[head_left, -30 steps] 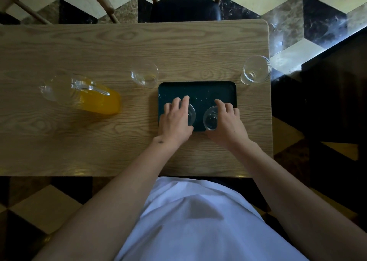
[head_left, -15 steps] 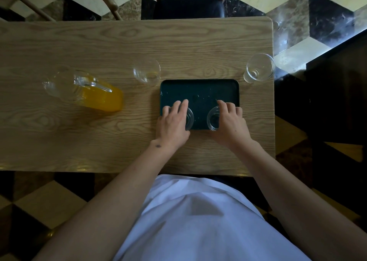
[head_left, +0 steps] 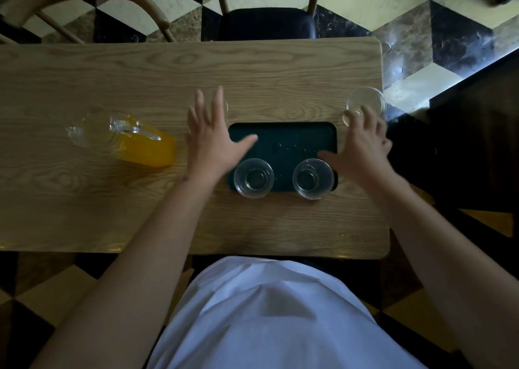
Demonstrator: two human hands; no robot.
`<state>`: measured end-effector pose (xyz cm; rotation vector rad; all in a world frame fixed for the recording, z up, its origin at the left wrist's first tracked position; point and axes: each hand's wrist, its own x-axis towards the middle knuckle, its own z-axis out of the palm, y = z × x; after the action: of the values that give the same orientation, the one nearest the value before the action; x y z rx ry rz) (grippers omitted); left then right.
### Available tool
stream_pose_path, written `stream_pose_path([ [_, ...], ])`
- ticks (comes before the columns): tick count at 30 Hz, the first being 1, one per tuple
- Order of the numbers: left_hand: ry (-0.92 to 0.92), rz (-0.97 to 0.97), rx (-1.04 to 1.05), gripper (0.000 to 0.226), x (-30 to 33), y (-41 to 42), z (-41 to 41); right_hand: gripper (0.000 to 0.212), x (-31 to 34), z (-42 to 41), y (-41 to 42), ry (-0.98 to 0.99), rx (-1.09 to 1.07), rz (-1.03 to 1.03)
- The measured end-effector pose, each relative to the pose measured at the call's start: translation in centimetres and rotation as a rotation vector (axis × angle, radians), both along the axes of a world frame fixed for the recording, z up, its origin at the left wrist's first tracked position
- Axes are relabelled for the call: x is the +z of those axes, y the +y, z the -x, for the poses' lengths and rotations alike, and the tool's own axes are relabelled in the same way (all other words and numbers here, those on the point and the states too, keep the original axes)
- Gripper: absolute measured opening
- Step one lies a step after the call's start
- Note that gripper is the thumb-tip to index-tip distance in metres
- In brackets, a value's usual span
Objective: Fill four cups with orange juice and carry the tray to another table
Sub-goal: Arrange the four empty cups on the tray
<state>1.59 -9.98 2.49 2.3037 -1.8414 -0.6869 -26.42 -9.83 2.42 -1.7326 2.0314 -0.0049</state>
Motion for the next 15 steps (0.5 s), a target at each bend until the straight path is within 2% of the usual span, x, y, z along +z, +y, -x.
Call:
stream_pose_path([
  [2,-0.041,-0.021,0.017,0.118,0.4,-3.2,-1.4,0.102,0.1,1.6,-2.7,0.020,-0.033,0.016],
  [11,-0.082,-0.430,-0.017,0.121,-1.9,-9.6,-3.3,0.114,-2.0,3.9,-9.4,0.114,-0.016,-0.198],
  [15,-0.103,-0.457,-0.039,0.116,-3.0,-9.6,-3.4,0.110,-2.6,3.9,-10.5,0.117,0.016,-0.258],
])
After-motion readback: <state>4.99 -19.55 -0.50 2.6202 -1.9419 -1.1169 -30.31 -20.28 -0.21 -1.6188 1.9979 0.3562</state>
